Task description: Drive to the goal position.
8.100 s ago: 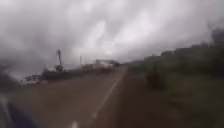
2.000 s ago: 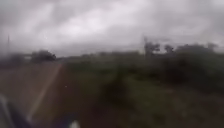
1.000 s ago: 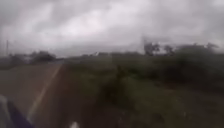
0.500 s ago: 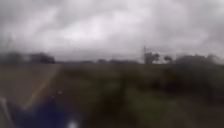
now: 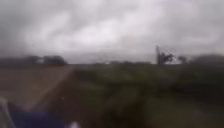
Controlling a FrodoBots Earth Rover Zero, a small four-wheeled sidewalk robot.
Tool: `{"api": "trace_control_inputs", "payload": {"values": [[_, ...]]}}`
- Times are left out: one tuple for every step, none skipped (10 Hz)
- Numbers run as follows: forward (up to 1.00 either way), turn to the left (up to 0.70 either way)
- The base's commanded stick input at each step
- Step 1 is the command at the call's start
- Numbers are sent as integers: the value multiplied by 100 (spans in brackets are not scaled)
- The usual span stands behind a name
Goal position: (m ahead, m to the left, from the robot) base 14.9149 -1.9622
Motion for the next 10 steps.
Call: {"api": "trace_control_inputs", "payload": {"values": [[70,35],[70,35],[70,35],[70,0],[70,0],[70,0],[70,0],[70,0],[70,0],[70,0]]}}
